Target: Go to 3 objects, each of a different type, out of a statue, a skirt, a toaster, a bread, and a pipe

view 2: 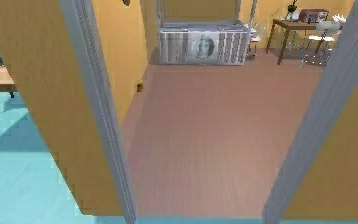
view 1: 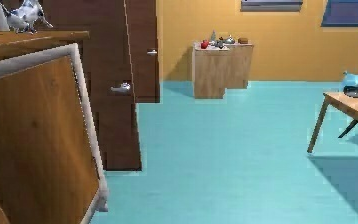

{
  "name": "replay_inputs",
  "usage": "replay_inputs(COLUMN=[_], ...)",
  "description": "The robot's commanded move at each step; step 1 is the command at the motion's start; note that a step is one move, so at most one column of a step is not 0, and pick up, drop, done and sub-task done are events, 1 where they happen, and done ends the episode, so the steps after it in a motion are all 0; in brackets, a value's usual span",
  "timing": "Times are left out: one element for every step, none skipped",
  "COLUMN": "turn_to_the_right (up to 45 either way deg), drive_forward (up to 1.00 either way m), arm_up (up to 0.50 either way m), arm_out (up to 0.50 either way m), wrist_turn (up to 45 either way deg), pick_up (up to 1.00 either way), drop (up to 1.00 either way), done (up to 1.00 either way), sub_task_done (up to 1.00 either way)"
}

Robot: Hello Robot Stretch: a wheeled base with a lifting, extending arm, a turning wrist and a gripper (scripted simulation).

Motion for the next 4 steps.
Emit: replay_inputs(turn_to_the_right=[0.0, 45.0, 15.0, 0.0], drive_forward=[0.75, 0.0, 0.0, 0.95], arm_up=[0.0, 0.0, 0.0, 0.0], arm_out=[0.0, 0.0, 0.0, 0.0], wrist_turn=[0.0, 0.0, 0.0, 0.0], pick_up=[0.0, 0.0, 0.0, 0.0], drop=[0.0, 0.0, 0.0, 0.0], done=[0.0, 0.0, 0.0, 0.0], sub_task_done=[0.0, 0.0, 0.0, 0.0])
